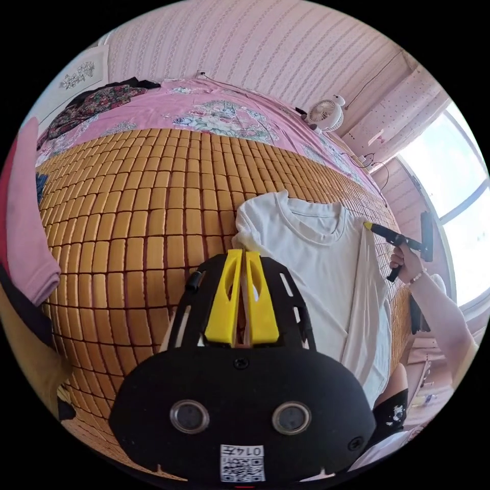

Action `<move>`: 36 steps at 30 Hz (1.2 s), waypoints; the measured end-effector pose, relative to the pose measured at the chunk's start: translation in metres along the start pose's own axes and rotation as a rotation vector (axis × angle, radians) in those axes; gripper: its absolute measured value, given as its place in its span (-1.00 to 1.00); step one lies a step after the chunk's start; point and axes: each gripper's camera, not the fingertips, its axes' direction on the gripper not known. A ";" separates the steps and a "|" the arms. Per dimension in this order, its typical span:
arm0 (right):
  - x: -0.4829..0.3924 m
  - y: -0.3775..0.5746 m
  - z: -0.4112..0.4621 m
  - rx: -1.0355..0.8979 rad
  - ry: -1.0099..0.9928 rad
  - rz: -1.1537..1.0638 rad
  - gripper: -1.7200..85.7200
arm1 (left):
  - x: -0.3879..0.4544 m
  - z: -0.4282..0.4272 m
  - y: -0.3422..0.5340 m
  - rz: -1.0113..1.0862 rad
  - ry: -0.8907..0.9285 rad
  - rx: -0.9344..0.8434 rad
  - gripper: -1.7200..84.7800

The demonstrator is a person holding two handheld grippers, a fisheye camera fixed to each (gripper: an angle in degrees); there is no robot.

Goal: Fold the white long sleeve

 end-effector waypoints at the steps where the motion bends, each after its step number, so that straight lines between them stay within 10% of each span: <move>1: 0.000 -0.004 -0.011 0.030 -0.004 -0.017 -0.92 | 0.000 -0.004 -0.002 0.003 -0.001 0.010 -0.96; 13: -0.048 0.083 -0.191 0.248 -0.260 -0.331 -0.93 | 0.021 -0.187 0.081 0.213 0.193 0.334 -0.98; 23: -0.055 0.305 -0.167 -0.275 -0.218 -0.157 -0.84 | -0.011 -0.205 0.351 -0.064 0.154 0.081 -0.98; 36: -0.229 0.237 -0.093 -0.268 -0.146 -0.597 -0.81 | 0.190 -0.111 0.306 0.362 0.207 -0.083 -0.98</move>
